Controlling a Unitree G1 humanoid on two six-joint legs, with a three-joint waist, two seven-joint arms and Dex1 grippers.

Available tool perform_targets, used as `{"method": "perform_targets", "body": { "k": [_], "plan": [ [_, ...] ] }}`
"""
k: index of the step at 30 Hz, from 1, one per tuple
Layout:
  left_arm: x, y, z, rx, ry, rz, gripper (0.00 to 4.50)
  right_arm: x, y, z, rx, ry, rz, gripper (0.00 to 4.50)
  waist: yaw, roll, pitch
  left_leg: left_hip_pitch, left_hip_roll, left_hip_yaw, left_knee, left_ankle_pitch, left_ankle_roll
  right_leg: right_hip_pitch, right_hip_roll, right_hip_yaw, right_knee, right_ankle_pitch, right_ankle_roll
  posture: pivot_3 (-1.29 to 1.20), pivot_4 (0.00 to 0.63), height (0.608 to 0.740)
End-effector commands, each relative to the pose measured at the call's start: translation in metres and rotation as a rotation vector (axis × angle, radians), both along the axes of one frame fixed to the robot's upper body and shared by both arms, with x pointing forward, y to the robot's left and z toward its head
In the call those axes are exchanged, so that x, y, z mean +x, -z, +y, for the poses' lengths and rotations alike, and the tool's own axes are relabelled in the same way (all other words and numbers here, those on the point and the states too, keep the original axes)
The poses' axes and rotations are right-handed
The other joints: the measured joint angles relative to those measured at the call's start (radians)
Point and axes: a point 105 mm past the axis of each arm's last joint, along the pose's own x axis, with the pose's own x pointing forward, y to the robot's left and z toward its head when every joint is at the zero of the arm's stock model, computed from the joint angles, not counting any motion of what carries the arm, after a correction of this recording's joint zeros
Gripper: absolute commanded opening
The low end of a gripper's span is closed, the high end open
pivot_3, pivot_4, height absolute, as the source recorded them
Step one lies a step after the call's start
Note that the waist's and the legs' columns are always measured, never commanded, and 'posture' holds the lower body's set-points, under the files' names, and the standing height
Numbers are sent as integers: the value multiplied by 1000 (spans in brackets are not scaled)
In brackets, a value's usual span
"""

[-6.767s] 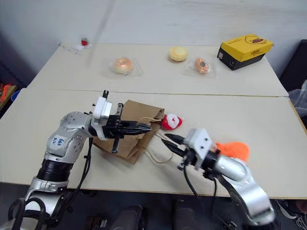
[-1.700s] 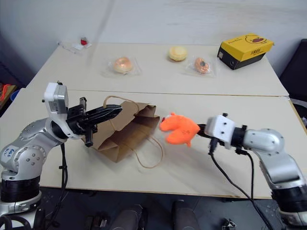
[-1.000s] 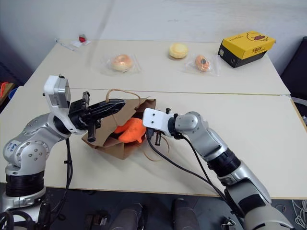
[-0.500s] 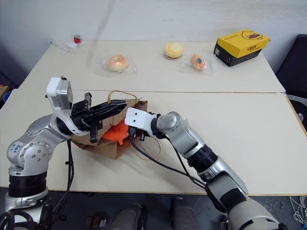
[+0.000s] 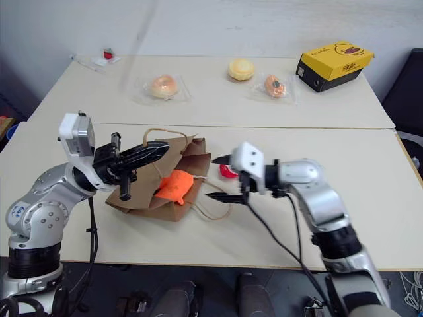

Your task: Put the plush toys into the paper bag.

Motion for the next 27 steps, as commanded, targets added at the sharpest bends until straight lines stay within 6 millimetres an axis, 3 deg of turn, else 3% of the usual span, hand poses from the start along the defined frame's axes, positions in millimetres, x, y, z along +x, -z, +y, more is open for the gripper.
{"method": "perform_targets", "body": {
  "k": [1,6,11,19,23,27],
  "plan": [
    [-5,-9,-1,6,7,-59,0,10,-3,-26,-42,63,-77,4481,-3,0,0,1,0,1,0,0,0,0,0,0,0,0,0,0,150,740],
    [-4,-10,-1,11,7,-61,0,29,6,-37,-129,133,-160,4481,-4,0,0,2,1,1,-1,0,0,0,1,1,0,0,0,0,150,740],
    [-3,-11,-1,18,5,-67,0,41,2,-32,-100,146,-182,4481,-2,0,0,1,1,2,0,0,0,0,0,1,0,0,0,0,150,740],
    [-1,-13,-2,23,2,-74,0,52,14,-11,-154,76,-143,4481,-3,0,0,1,1,1,0,0,0,0,0,1,0,0,0,0,150,740],
    [0,-14,-2,24,-5,-82,0,49,2,-29,-72,118,-198,4481,0,0,0,1,0,1,0,0,0,0,0,0,1,0,0,0,150,740],
    [-1,-13,-3,26,-4,-86,0,25,1,-70,28,165,-288,4481,24,0,0,0,0,0,0,0,0,1,0,-1,0,0,0,0,150,740]
  ]
}}
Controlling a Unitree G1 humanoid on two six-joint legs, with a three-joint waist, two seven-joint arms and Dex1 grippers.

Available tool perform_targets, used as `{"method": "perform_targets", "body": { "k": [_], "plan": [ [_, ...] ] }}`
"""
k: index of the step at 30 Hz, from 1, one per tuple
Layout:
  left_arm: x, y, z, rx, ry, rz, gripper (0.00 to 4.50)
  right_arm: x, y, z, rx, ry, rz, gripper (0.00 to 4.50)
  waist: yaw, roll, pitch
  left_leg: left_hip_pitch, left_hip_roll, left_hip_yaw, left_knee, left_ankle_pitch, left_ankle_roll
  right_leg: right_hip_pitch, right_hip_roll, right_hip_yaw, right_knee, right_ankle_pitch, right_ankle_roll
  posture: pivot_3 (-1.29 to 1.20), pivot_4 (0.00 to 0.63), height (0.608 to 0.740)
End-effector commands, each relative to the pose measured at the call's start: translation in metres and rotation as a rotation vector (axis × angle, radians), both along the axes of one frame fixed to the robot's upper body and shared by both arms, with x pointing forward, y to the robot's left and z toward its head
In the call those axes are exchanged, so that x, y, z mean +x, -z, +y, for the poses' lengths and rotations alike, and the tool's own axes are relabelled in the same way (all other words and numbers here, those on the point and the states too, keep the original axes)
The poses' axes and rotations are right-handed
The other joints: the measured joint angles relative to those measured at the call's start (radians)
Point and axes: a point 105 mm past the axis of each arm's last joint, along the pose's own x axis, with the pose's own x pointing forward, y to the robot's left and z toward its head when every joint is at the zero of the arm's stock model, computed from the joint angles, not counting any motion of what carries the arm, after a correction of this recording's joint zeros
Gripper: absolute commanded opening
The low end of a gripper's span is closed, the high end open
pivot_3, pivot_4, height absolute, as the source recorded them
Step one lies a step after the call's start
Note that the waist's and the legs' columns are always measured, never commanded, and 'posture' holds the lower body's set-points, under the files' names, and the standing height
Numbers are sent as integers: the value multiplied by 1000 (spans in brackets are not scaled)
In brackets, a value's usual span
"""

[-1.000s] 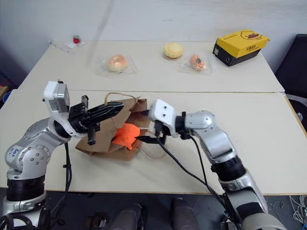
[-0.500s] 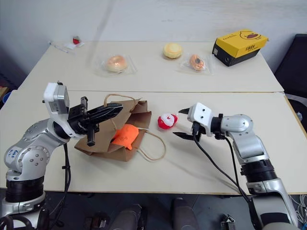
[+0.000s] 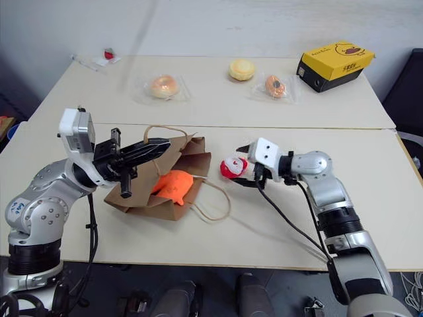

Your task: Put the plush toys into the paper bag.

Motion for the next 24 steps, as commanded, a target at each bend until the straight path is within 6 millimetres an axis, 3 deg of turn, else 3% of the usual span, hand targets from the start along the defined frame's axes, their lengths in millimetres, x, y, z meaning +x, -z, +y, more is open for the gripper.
{"method": "perform_targets", "body": {
  "k": [1,5,8,12,16,19,24],
  "plan": [
    [-3,-5,0,6,-7,-48,0,-20,-11,-38,107,57,-100,4481,10,0,0,0,0,0,0,0,0,1,0,0,-1,0,0,0,150,740],
    [-2,-4,1,5,-5,-44,0,-44,14,-86,161,223,-21,4481,13,0,0,0,0,1,1,0,1,2,0,0,-1,0,0,0,150,740],
    [0,-4,1,11,-1,-39,0,-49,19,-89,155,256,-16,4481,-2,0,0,3,0,3,1,0,0,2,0,2,-1,0,0,0,150,740],
    [0,-3,-2,22,14,-40,0,-32,19,-60,80,188,-15,4481,-26,0,0,6,1,4,1,1,-1,2,1,4,3,0,0,0,150,740],
    [-1,-3,-7,25,16,-44,0,-13,11,-31,56,126,-6,4481,-19,0,0,6,1,4,1,2,-2,0,2,4,5,0,0,0,150,740],
    [-1,-2,-9,28,15,-44,0,2,1,2,43,45,-8,4481,-18,0,0,3,1,2,1,2,-2,-1,2,3,4,0,0,0,150,740],
    [0,-1,-7,36,8,-42,0,20,10,35,25,4,116,4481,-14,0,0,2,1,1,1,2,-2,-1,1,2,1,0,0,0,150,740]
  ]
}}
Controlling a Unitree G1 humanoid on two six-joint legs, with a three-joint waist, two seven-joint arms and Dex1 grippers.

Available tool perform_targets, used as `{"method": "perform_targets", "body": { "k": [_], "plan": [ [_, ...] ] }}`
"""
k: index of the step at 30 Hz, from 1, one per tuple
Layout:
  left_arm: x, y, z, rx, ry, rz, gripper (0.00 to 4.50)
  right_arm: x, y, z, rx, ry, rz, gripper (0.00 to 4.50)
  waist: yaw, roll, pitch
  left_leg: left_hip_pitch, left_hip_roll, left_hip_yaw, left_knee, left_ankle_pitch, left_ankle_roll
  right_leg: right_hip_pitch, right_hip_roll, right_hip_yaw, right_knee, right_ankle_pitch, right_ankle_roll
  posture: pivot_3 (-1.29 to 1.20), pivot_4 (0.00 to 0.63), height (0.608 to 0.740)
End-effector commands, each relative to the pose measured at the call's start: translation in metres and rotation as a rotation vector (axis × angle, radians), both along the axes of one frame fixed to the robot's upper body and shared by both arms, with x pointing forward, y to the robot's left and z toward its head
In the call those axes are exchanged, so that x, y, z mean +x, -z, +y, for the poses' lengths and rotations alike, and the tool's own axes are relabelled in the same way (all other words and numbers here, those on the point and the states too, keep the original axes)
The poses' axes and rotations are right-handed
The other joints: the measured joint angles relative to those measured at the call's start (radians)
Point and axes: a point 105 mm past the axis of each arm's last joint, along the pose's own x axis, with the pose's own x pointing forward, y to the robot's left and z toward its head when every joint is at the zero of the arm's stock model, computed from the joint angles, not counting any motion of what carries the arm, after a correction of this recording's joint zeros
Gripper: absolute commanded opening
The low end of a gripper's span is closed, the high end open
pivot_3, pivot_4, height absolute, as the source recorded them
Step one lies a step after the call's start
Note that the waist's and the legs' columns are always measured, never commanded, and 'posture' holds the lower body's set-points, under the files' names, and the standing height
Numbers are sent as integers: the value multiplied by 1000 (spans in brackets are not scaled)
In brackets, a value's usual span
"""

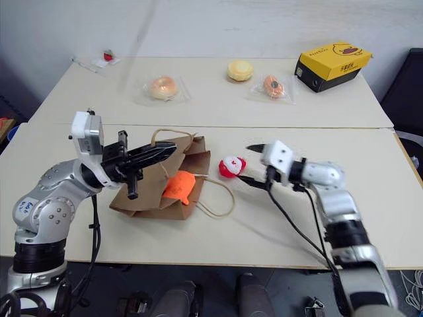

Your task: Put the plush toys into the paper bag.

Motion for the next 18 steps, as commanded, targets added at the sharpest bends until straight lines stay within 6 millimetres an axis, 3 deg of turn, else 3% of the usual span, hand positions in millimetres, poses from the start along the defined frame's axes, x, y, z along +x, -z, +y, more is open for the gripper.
{"method": "perform_targets", "body": {
  "k": [1,4,11,15,18],
  "plan": [
    [-2,-8,1,10,-2,-49,0,11,13,6,-48,27,67,4481,2,0,0,0,0,0,0,0,0,0,0,0,0,0,0,0,150,740],
    [-2,-9,4,12,-9,-51,0,22,22,9,-81,73,89,4481,0,0,0,-1,0,0,0,0,0,0,0,0,0,0,0,0,150,740],
    [-8,-6,20,49,-20,-21,0,22,26,10,-99,55,102,2187,-7,0,0,-1,0,0,-1,0,0,-1,0,0,1,0,0,0,150,740],
    [-7,-10,27,45,-31,-17,0,19,15,16,-55,29,77,930,-6,0,0,-1,0,0,-1,0,0,-1,0,0,2,0,0,0,150,740],
    [-6,-18,30,13,-27,-11,0,4,-1,30,-20,-65,66,299,-5,0,0,-1,0,0,-1,0,0,-1,0,0,2,0,0,0,150,740]
  ]
}}
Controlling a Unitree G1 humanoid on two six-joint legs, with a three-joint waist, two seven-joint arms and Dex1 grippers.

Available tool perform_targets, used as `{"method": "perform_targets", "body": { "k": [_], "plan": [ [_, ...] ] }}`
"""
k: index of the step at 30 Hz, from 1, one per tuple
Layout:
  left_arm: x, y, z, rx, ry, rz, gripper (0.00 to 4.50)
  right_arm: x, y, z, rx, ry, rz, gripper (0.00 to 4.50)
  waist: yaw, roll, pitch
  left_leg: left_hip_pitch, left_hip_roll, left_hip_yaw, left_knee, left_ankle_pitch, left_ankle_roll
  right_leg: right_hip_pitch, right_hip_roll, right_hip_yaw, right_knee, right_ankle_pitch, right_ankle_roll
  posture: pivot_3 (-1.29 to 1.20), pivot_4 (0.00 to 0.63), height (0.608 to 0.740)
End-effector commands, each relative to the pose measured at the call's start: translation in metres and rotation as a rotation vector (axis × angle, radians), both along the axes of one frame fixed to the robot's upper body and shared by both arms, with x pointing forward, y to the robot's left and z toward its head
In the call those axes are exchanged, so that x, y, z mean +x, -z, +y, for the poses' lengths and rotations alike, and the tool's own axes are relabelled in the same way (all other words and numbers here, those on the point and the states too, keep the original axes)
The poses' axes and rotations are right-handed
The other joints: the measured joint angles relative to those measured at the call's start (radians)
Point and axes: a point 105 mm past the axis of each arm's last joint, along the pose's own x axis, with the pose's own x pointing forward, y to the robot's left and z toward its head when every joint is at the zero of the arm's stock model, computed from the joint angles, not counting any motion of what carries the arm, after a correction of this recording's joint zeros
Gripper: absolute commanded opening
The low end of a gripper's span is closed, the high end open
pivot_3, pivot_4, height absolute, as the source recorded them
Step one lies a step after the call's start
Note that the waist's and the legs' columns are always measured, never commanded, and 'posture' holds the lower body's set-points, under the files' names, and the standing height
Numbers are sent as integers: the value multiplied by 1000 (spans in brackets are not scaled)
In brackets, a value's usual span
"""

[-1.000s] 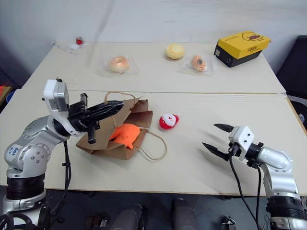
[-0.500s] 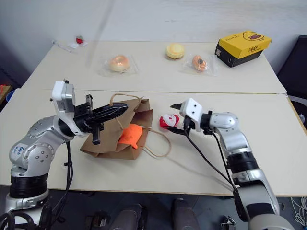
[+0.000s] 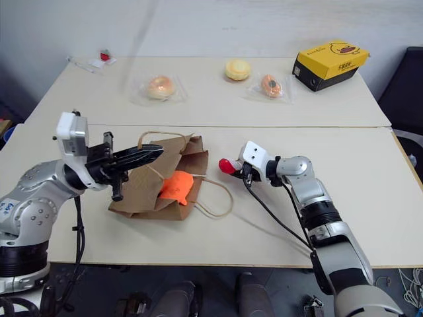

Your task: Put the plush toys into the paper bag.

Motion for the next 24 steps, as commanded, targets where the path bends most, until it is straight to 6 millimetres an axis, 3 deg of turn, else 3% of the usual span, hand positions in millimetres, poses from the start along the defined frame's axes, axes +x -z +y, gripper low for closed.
{"method": "perform_targets", "body": {
  "k": [1,5,11,15,20,24],
  "plan": [
    [-5,-17,6,-38,14,-26,0,-19,-37,23,102,-124,-45,264,0,0,0,0,0,0,0,0,0,0,0,0,0,0,0,0,150,740],
    [-10,-15,8,-16,42,11,0,-31,-51,53,125,-162,-24,264,-2,0,0,0,0,0,0,0,0,0,0,0,1,0,0,0,150,740],
    [-11,-16,4,-16,56,8,0,-38,-35,91,59,-181,49,264,0,0,0,0,0,-1,0,0,0,-1,0,0,3,0,0,0,150,740],
    [-13,-14,1,-12,65,8,0,-35,-31,116,65,-142,68,264,-1,0,0,0,0,-1,0,0,0,-2,0,0,4,0,0,0,150,740],
    [-28,-6,-3,15,150,99,0,-25,-28,132,127,-73,100,264,-5,0,0,0,0,0,-1,0,0,-3,0,0,6,0,0,0,150,740],
    [-29,-5,-4,18,142,94,0,-18,-20,144,119,-10,116,264,-4,0,0,0,-1,0,-1,0,0,-3,0,0,6,0,0,0,150,740]
  ]
}}
